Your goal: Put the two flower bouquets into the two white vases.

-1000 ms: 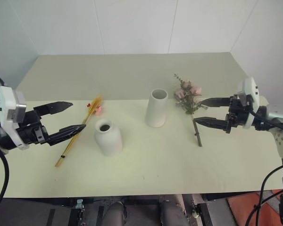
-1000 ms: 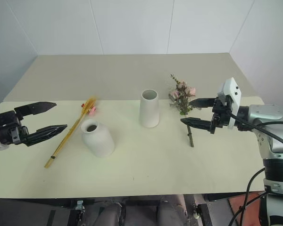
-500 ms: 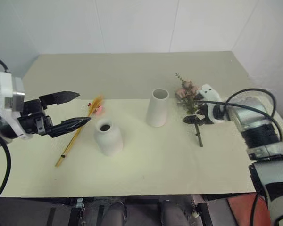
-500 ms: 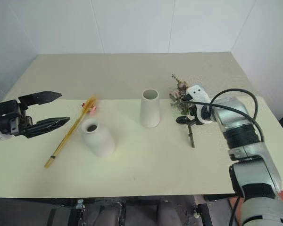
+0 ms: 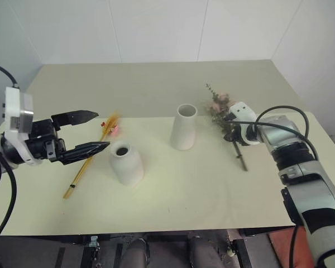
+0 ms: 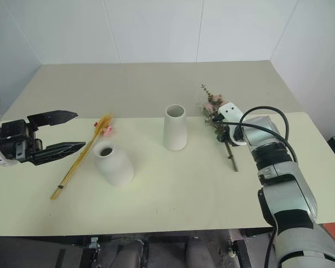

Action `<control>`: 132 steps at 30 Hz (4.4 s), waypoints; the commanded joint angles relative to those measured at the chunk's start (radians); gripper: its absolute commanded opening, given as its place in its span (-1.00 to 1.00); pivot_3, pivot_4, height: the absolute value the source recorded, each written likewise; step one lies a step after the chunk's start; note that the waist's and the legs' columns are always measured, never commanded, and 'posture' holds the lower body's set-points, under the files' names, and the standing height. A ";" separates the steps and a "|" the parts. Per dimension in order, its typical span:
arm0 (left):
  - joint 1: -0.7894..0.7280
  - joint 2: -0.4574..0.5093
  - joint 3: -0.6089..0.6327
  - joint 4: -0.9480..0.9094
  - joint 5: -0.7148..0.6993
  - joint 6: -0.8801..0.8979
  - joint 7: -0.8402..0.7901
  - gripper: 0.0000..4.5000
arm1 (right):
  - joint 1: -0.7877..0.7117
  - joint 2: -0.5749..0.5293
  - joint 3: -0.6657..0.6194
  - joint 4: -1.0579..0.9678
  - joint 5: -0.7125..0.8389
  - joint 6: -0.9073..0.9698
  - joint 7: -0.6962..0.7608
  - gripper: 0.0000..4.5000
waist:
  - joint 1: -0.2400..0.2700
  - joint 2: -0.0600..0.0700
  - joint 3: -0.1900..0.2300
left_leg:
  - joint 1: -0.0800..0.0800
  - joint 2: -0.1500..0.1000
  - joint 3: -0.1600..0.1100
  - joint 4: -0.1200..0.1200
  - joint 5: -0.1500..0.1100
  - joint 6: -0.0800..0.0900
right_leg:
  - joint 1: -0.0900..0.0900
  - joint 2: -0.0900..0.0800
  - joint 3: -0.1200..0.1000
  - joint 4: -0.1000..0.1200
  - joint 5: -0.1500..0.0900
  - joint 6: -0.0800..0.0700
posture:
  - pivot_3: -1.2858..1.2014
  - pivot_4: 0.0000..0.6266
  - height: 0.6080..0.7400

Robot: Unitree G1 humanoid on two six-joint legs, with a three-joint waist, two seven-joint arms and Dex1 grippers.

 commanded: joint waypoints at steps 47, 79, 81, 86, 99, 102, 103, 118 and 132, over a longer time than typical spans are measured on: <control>-0.055 0.044 0.032 0.017 -0.017 0.031 0.047 1.00 | 0.040 0.495 -0.417 -0.384 0.399 -0.630 -0.203 -0.90 | -0.014 0.001 0.000 | 0.002 0.002 0.000 -0.003 0.000 0.000 | -0.002 0.001 0.001 0.003 0.000 0.000 | 0.03 -0.52 1.00; 0.030 0.062 0.040 0.004 0.050 0.060 0.142 1.00 | 0.368 0.299 -0.391 -0.683 0.477 -0.525 -0.028 0.98 | -0.012 0.001 0.000 | 0.002 0.002 0.000 -0.003 0.000 0.000 | -0.002 0.001 0.001 0.002 0.000 0.000 | 0.03 -0.52 1.00; 0.047 0.072 0.038 -0.004 0.076 0.089 0.183 1.00 | 0.388 0.252 -0.400 -0.706 0.502 -0.493 0.011 0.98 | -0.012 0.001 0.000 | 0.002 0.002 0.000 -0.003 0.000 0.000 | -0.002 0.001 0.001 0.002 0.000 0.000 | 0.03 -0.52 1.00; 0.053 0.130 0.001 -0.009 0.126 0.248 0.318 1.00 | 0.423 0.122 -0.411 -0.746 0.563 -0.434 0.133 0.98 | -0.011 0.001 0.000 | 0.002 0.001 0.000 -0.003 0.000 0.000 | -0.001 0.001 0.001 0.002 0.000 0.000 | 0.03 -0.52 1.00; -0.209 0.135 -0.298 0.112 0.204 0.592 0.515 1.00 | 0.403 -0.157 -0.384 -0.716 0.604 -0.386 0.475 0.98 | -0.004 0.000 0.001 | 0.002 0.001 0.000 -0.002 0.000 0.000 | 0.000 0.001 0.000 0.001 0.000 0.000 | 0.03 -0.52 1.00; -0.306 0.088 -0.393 0.183 0.257 0.634 0.557 1.00 | 0.401 -0.178 -0.379 -0.722 0.606 -0.392 0.520 0.98 | -0.005 0.000 0.001 | 0.002 0.001 0.000 -0.002 0.000 0.000 | 0.000 0.001 0.000 0.001 0.000 0.000 | 0.03 -0.52 1.00; -0.337 0.071 -0.426 0.209 0.280 0.646 0.572 1.00 | 0.402 -0.185 -0.376 -0.727 0.606 -0.395 0.538 0.98 | -0.003 0.000 0.001 | 0.002 0.001 0.000 -0.002 0.000 0.000 | 0.000 0.001 0.000 0.001 0.000 0.000 | 0.03 -0.52 1.00; -0.669 -0.098 -0.659 0.554 0.451 0.872 0.621 1.00 | 0.389 -0.193 -0.365 -0.727 0.600 -0.409 0.621 0.98 | 0.003 0.000 0.001 | 0.000 0.000 0.000 0.001 0.000 0.000 | -0.001 0.001 0.000 0.003 0.000 0.000 | 0.03 -0.52 1.00; -0.668 -0.141 -0.713 0.639 0.532 0.825 0.591 -0.19 | 0.402 -0.191 -0.356 -0.739 0.598 -0.411 0.638 1.00 | 0.014 0.000 0.001 | 0.000 -0.001 -0.001 0.003 0.000 0.000 | 0.000 0.000 -0.001 0.003 0.000 0.000 | 0.03 -0.52 1.00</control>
